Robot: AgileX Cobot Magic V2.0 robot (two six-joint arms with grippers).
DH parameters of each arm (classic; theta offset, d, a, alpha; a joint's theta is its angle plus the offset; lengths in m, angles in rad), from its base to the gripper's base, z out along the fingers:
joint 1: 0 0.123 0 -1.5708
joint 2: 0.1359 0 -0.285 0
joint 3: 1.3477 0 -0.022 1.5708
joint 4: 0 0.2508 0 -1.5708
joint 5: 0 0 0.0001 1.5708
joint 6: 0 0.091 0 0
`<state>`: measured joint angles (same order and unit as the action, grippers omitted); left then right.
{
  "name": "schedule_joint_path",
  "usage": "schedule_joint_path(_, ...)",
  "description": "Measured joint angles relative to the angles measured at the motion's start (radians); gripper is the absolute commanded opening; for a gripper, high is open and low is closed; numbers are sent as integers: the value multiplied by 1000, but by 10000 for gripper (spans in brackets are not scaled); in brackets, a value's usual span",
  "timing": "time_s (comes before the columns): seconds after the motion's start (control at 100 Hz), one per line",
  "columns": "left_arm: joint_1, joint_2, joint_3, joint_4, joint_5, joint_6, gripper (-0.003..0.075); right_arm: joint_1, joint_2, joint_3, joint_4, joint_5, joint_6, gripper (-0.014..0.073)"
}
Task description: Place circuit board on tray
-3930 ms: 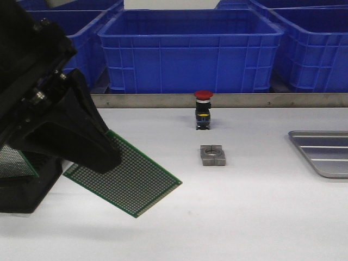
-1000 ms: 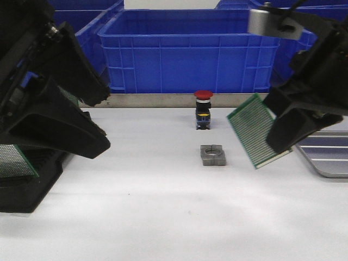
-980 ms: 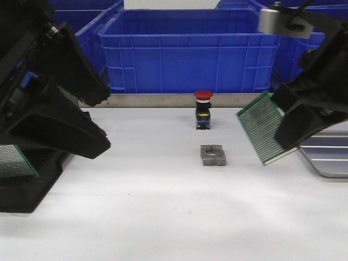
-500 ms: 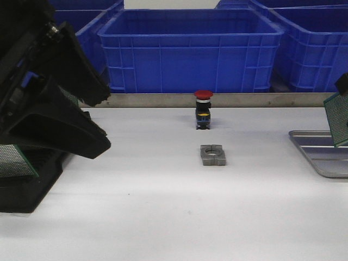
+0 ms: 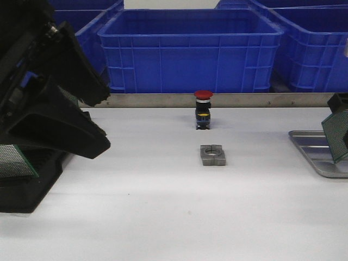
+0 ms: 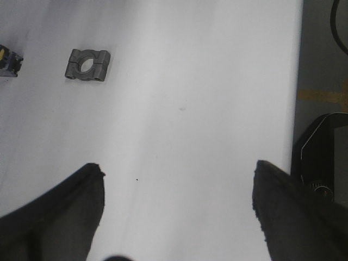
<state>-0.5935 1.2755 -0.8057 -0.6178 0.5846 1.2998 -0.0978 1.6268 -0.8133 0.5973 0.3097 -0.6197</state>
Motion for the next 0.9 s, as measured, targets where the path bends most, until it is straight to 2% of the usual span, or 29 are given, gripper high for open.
schedule_joint_path(0.07,0,0,0,0,0,0,531,0,0,0,0,-2,0,519)
schedule_joint_path(0.13,0,0,0,0,0,0,531,0,0,0,0,-4,0,561)
schedule_joint_path(0.45,0,0,0,0,0,0,510,0,-64,0,0,-4,2,558)
schedule_joint_path(0.66,6,-13,0,0,-4,-3,493,0,-192,0,0,73,2,558)
schedule_joint_path(0.9,124,-131,-9,21,-24,-29,493,0,-349,0,-2,151,2,558)
